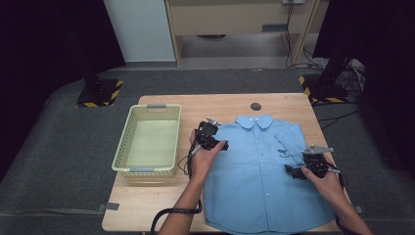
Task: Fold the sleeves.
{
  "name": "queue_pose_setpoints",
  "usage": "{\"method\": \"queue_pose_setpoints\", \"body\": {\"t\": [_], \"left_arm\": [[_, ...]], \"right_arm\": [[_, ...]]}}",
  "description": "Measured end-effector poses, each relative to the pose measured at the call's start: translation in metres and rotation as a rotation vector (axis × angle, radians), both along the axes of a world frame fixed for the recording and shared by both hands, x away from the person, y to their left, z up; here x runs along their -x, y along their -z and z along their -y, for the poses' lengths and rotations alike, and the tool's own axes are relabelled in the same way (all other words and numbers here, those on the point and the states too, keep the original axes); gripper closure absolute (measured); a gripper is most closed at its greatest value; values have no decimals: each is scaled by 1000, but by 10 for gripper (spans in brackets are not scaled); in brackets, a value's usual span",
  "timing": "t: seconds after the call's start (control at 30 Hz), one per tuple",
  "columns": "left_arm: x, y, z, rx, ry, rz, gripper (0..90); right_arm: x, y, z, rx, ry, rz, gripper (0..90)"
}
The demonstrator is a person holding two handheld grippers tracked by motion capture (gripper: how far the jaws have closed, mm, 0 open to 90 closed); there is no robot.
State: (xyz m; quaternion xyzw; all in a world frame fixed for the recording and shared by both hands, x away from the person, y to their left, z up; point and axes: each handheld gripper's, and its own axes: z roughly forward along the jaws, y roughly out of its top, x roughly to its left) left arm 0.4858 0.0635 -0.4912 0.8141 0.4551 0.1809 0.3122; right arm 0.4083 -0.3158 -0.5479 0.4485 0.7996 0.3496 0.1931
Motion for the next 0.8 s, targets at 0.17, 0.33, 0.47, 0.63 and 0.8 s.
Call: {"method": "queue_pose_setpoints", "body": {"t": [0.17,0.33,0.47,0.63,0.8], "left_arm": [[-2,2,0,-5,-3,-1,84],[-4,4,-2,-9,-21,-2,88],[-3,5,-4,-12,-38,-3,121],[-4,6,-8,-21,-68,-1,169],[-4,5,-11,-31,-104,18,242]], "right_arm": [[0,0,1,0,0,1,49],[0,0,2,1,-1,2,49],[1,0,4,-1,1,0,49],[3,0,7,0,4,0,49],[4,0,9,-1,6,0,48]]}}
